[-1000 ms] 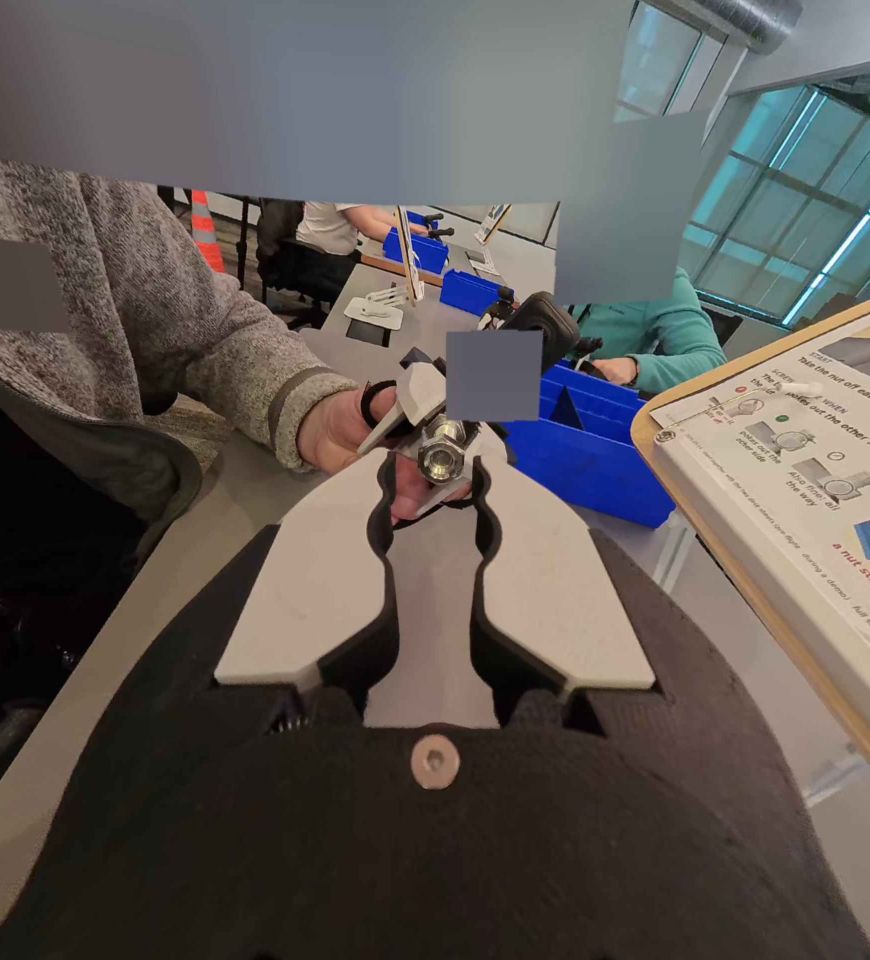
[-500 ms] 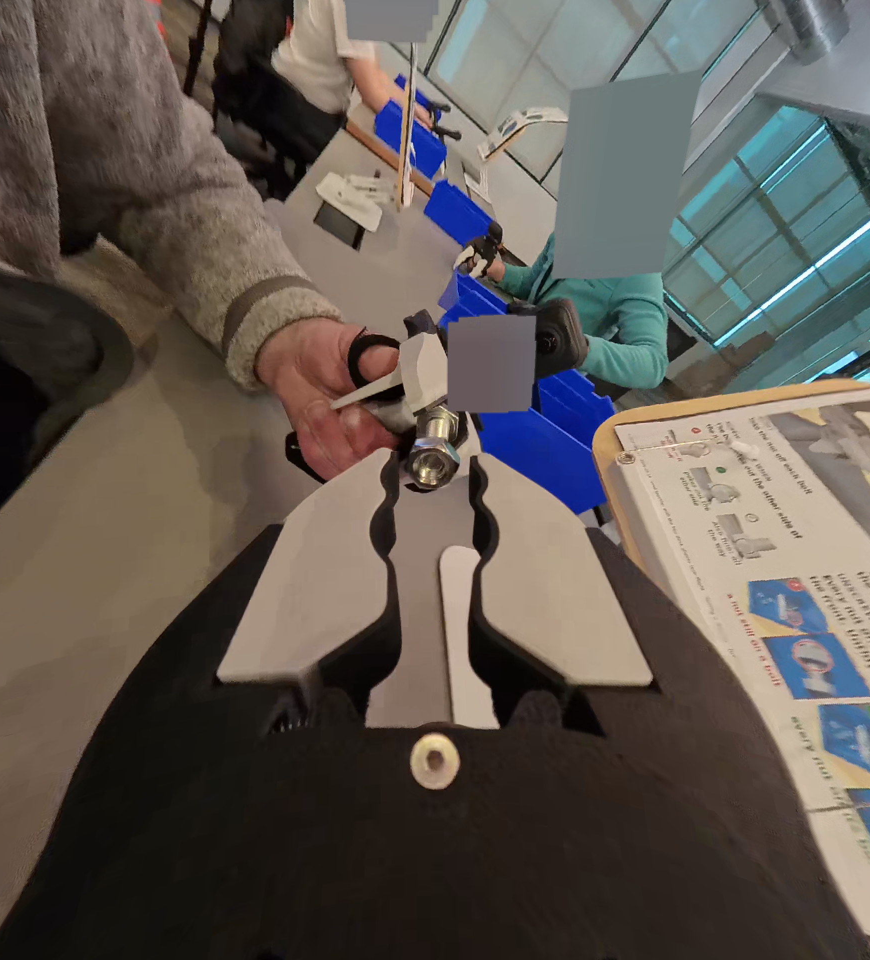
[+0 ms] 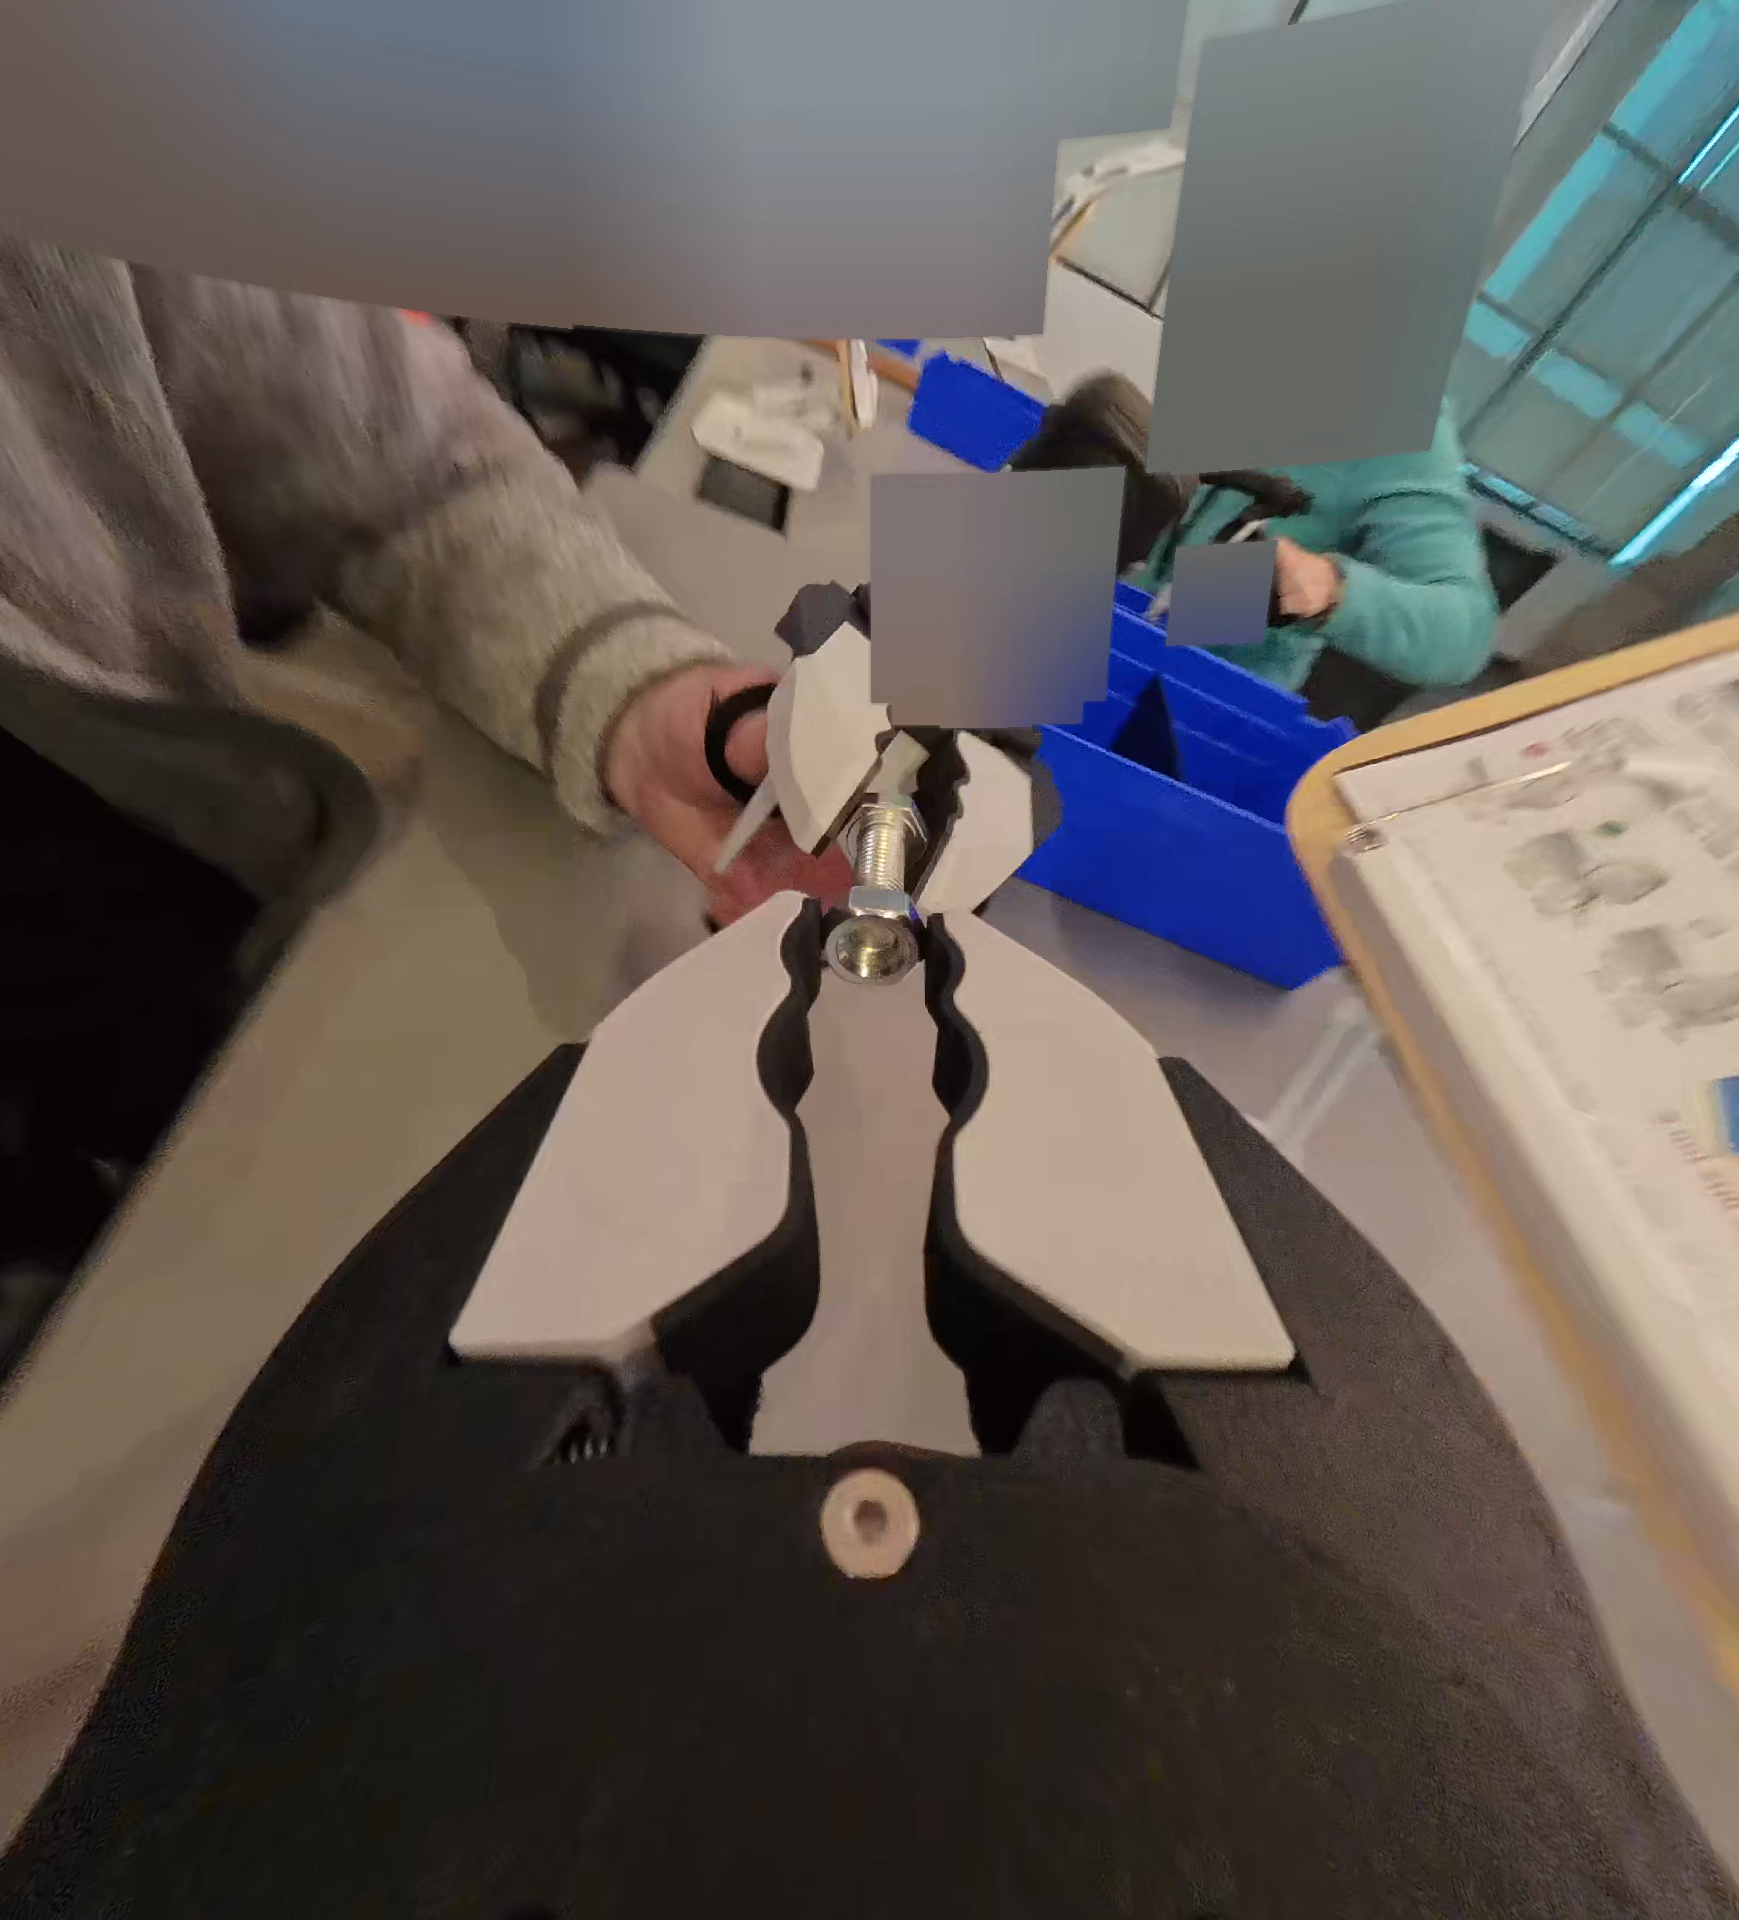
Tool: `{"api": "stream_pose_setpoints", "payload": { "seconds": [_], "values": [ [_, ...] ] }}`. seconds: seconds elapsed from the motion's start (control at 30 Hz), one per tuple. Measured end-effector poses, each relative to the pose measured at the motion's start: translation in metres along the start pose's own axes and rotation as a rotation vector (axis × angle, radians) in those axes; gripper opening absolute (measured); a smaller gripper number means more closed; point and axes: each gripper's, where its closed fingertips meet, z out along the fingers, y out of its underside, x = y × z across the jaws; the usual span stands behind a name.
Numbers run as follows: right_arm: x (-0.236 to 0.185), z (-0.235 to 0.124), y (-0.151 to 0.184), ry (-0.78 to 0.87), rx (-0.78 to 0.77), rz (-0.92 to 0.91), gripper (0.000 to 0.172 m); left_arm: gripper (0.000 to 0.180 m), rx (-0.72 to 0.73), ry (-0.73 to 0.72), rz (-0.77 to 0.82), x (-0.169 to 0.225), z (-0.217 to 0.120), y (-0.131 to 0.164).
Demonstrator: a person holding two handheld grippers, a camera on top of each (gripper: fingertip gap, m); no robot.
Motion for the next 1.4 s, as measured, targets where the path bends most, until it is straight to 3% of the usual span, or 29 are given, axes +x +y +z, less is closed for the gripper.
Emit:
{"api": "stream_pose_setpoints", "payload": {
  "seconds": [0.17,0.33,0.5,0.63,0.67,0.7,0.73,0.83,1.03,1.2,1.27,1.4],
  "values": [
    [-0.008,-0.001,-0.003,-0.182,0.221,0.447,0.019,0.018,-0.254,-0.197,0.508,0.005,0.001,0.007],
    [-0.008,0.001,0.007,-0.372,0.365,0.876,0.02,0.018,-0.583,-0.376,1.119,-0.005,-0.004,0.019],
    [-0.015,0.003,0.016,-0.407,0.384,0.953,0.019,0.018,-0.766,-0.401,1.414,-0.005,-0.007,0.028],
    [-0.011,0.005,0.015,-0.347,0.397,0.885,0.019,0.018,-0.71,-0.421,1.291,-0.006,-0.008,0.027],
    [-0.01,0.005,0.014,-0.329,0.394,0.853,0.029,0.018,-0.662,-0.42,1.217,-0.005,-0.008,0.025],
    [-0.006,0.007,0.016,-0.291,0.366,0.83,0.055,0.018,-0.617,-0.405,1.121,-0.004,-0.008,0.023],
    [-0.003,0.007,0.018,-0.247,0.338,0.783,0.071,0.018,-0.564,-0.388,1.026,-0.002,-0.007,0.021],
    [0.0,-0.002,0.021,-0.133,0.237,0.527,0.063,0.018,-0.424,-0.311,0.737,0.004,-0.006,0.016],
    [-0.011,-0.009,0.006,-0.014,0.038,-0.058,0.032,0.018,-0.149,-0.077,0.137,0.012,-0.001,0.011],
    [-0.014,-0.006,-0.001,0.004,-0.047,-0.267,0.026,0.018,-0.042,0.0,-0.046,0.01,0.0,0.013],
    [-0.015,-0.005,0.002,-0.002,-0.083,-0.301,0.018,0.018,-0.038,0.017,-0.072,0.01,0.0,0.014],
    [-0.016,-0.006,0.001,-0.012,-0.074,-0.307,0.017,0.018,-0.032,0.048,-0.106,0.011,0.001,0.015]
  ]
}}
